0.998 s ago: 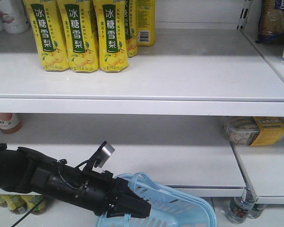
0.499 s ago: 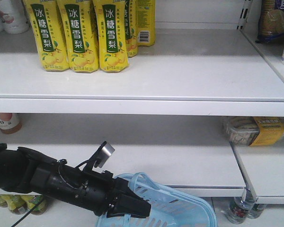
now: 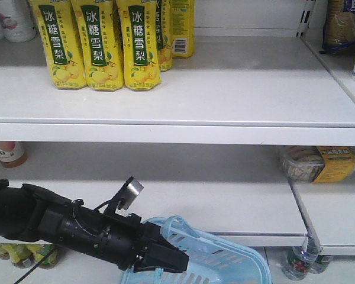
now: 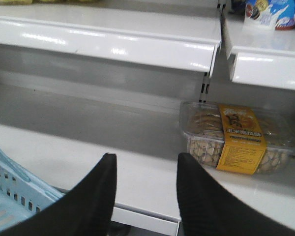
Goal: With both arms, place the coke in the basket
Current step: 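Withdraw the right gripper up and away from the basket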
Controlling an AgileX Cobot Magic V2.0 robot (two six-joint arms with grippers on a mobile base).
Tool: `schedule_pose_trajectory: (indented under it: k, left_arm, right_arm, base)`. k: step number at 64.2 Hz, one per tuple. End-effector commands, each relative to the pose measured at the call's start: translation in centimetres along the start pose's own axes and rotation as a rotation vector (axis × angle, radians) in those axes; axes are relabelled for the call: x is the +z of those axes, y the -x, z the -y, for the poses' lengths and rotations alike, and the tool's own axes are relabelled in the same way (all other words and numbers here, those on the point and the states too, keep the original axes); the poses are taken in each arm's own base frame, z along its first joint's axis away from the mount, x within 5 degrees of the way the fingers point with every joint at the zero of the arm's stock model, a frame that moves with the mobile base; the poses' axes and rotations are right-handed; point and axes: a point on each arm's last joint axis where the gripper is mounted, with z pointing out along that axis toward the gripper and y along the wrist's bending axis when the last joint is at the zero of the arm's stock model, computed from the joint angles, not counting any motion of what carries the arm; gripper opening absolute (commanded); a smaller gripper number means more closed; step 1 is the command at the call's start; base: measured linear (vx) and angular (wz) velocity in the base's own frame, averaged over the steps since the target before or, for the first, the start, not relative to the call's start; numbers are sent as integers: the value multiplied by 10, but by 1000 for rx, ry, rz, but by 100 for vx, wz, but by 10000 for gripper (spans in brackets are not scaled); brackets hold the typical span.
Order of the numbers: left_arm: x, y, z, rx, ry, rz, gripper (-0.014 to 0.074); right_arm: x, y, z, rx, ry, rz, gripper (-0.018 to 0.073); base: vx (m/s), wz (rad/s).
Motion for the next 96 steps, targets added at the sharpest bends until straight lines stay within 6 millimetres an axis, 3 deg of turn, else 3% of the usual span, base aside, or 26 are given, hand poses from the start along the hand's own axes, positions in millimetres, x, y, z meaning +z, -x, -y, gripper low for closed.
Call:
schedule_pose_trajectory:
  k: [1,13,30,38,45,96]
  left_arm:
    - [-7,4,34,37,-183,27,-6]
    - [-7,4,34,37,-183,27,-6]
    - [-7,4,34,37,-183,27,-6]
    - [-7,4,34,37,-183,27,-6]
    - [-7,4,34,37,-183,27,-6]
    - [-7,4,34,37,-183,27,-6]
  right_arm:
    - [3,13,-4,-19,36,163,286]
    - [17,-9,-10,-35,67,172,286]
    - [15,0,-13,-11,100,278,263]
    - [15,0,-13,6,104,271,153]
    - [15,0,-13,19,108,266,-17]
    - [15,0,-13,18,107,266,-10]
  base:
    - [0,0]
    - [0,0]
    - [0,0]
    - [0,0]
    - [0,0]
    - [0,0]
